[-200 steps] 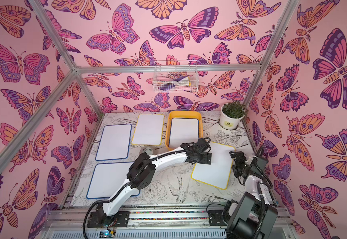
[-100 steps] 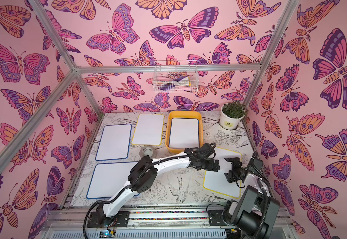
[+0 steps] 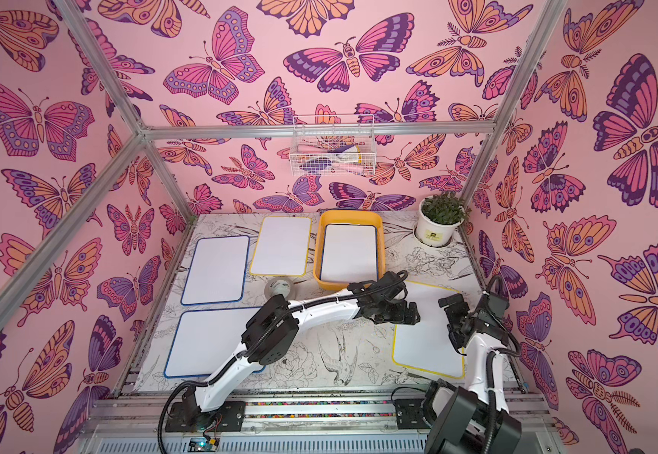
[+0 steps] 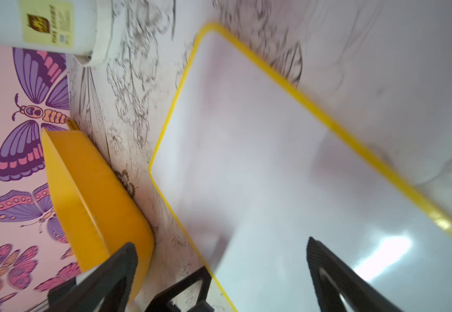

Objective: Put the whiteboard into the storage box
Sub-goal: Pick up the whiteboard at the center of the board.

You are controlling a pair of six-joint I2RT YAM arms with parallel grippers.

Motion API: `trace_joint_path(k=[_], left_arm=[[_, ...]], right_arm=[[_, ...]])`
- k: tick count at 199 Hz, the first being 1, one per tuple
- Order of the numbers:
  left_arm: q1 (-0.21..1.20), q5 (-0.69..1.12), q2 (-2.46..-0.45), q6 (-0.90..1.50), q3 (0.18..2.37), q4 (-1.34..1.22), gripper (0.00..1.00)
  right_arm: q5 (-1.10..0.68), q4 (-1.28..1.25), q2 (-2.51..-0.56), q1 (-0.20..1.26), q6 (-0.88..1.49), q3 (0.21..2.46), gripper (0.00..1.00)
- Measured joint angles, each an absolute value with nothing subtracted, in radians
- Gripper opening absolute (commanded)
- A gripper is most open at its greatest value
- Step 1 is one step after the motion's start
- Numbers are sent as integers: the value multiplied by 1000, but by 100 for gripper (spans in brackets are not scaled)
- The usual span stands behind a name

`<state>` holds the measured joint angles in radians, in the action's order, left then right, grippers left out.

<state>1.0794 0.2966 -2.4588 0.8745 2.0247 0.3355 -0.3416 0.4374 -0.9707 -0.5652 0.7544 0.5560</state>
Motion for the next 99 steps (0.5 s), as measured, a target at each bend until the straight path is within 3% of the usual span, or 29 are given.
trace_joint_path(k=[34, 99], left_arm=[[1078, 298, -2458, 878, 2021, 331, 95], [1056, 293, -2457, 881, 2017, 319, 95]], right_arm=[[-187, 432, -976, -565, 667, 572, 100], [-109, 429, -1272, -565, 575, 631, 100]])
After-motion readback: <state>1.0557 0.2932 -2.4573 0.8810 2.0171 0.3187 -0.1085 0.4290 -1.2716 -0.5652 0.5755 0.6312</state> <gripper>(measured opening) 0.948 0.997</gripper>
